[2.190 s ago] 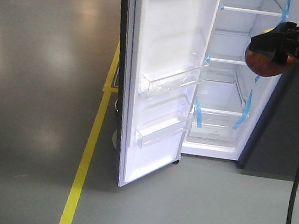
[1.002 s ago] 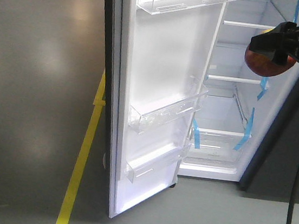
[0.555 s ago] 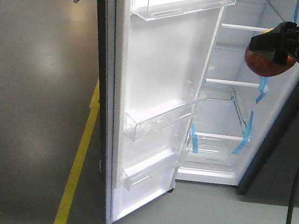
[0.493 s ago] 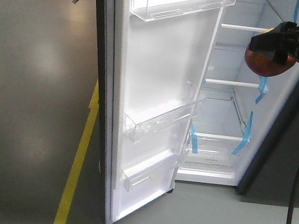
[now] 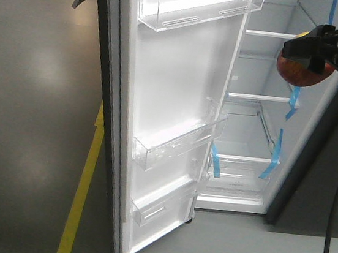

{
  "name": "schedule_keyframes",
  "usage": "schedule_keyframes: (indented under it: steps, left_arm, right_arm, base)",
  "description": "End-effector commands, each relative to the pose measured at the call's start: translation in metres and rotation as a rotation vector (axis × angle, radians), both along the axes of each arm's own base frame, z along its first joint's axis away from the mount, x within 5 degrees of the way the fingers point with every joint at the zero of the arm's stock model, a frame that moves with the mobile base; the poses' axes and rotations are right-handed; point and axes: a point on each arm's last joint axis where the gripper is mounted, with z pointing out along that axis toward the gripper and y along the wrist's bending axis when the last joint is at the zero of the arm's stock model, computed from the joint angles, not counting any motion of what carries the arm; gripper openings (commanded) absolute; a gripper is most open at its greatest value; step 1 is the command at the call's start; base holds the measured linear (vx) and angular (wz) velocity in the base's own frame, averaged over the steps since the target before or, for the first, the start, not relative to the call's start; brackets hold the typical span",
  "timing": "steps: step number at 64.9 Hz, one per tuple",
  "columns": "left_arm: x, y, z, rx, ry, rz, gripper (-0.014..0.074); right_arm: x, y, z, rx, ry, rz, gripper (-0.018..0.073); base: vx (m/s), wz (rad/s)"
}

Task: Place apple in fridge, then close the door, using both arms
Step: 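Drive up to the refrigerator opening with the apple held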

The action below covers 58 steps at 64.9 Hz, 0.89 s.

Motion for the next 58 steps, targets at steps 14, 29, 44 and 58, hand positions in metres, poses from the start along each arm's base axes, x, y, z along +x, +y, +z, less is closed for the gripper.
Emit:
schedule_keyframes:
  steps: [14,29,44,58]
  left_arm:
    - [0.0007,-0.0006,-0.0027,0.004,-0.059,-0.009,-0.0005]
    - [0.0007,-0.0006,-0.0027,0.004,-0.059,-0.009,-0.0005]
    - [0.0007,-0.0006,-0.0027,0.004,-0.059,-0.009,-0.0005]
    - [0.0007,-0.0006,-0.0027,0.004,-0.059,-0.009,-0.0005]
  right_arm:
    - [-0.0067,-0.0019,0.0242,0.025,-0.116,-0.029,-0.0005]
    - [-0.0067,-0.0019,0.0242,0.025,-0.116,-0.029,-0.0005]
    - [-0.0067,-0.0019,0.0242,0.025,-0.116,-0.029,-0.0005]
    - [-0.0067,-0.0019,0.0242,0.025,-0.116,-0.029,-0.0005]
  base:
    - [0.06,-0.04]
    - [0.05,-0.03]
    - [0.05,-0.02]
    - [0.05,-0.01]
